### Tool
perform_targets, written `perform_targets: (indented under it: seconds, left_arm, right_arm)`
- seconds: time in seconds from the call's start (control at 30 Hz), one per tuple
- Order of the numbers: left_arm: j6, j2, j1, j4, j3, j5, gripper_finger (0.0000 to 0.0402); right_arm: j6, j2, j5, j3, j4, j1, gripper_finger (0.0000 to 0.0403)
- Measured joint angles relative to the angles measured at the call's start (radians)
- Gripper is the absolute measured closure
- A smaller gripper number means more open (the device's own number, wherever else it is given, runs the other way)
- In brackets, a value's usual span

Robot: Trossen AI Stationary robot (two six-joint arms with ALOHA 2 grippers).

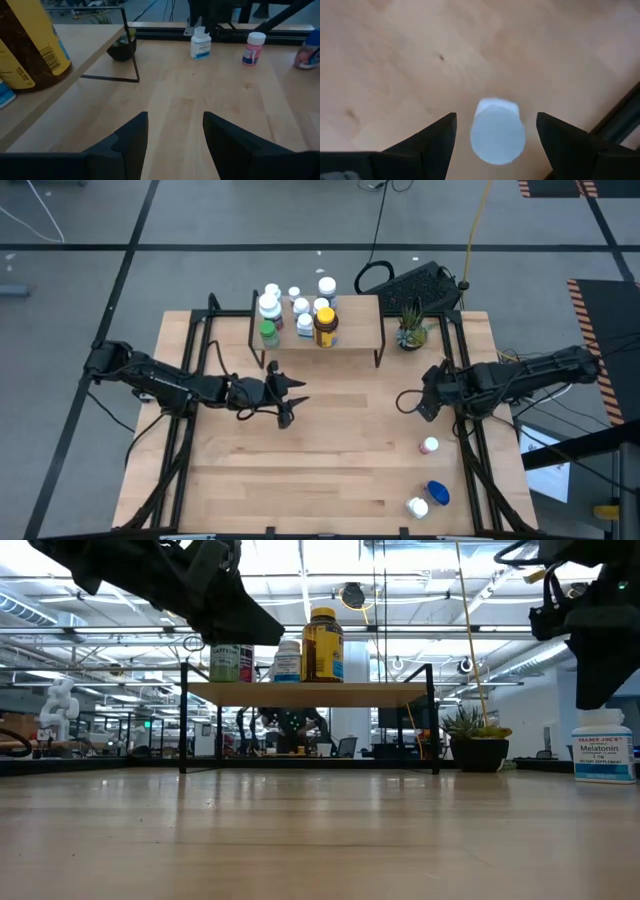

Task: Pick and place medicine bottles onto shelf by color
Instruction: Put the white pill bottle on the shelf

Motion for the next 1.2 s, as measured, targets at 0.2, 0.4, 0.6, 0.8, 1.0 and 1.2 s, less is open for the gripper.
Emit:
perform_targets:
  seconds: [0.2,0.4,0.6,0.8,1.0,1.2]
  left_arm:
    - [-0.003,0.000,-0.020,0.000,0.000,-0.022,0.0211]
    - [0.000,0.000,-0.034,-0.010,0.001,-0.060,0.0210]
    - [0.000,0.000,-0.034,-0.010,0.001,-0.062,0.0210]
    - [0.006,0.000,-0.034,0.012,0.002,-0.087,0.0211]
    - [0.028,0.000,-0.034,0.039,0.002,-0.087,0.0210]
    - [0.033,0.000,-0.034,0.046,0.002,-0.087,0.0211]
  right_arm:
    - [0.006,0.070,-0.038,0.000,0.001,0.000,0.0135]
    - [0.001,0.112,-0.067,0.000,0.003,0.000,0.0156]
    - [-0.037,0.121,-0.076,0.000,0.018,0.000,0.0211]
    - [-0.148,0.133,-0.071,0.104,0.034,-0.009,0.0232]
    - [-0.346,0.197,-0.037,0.353,-0.045,-0.083,0.0225]
    - [-0.661,0.302,-0.005,0.620,-0.084,-0.207,0.0227]
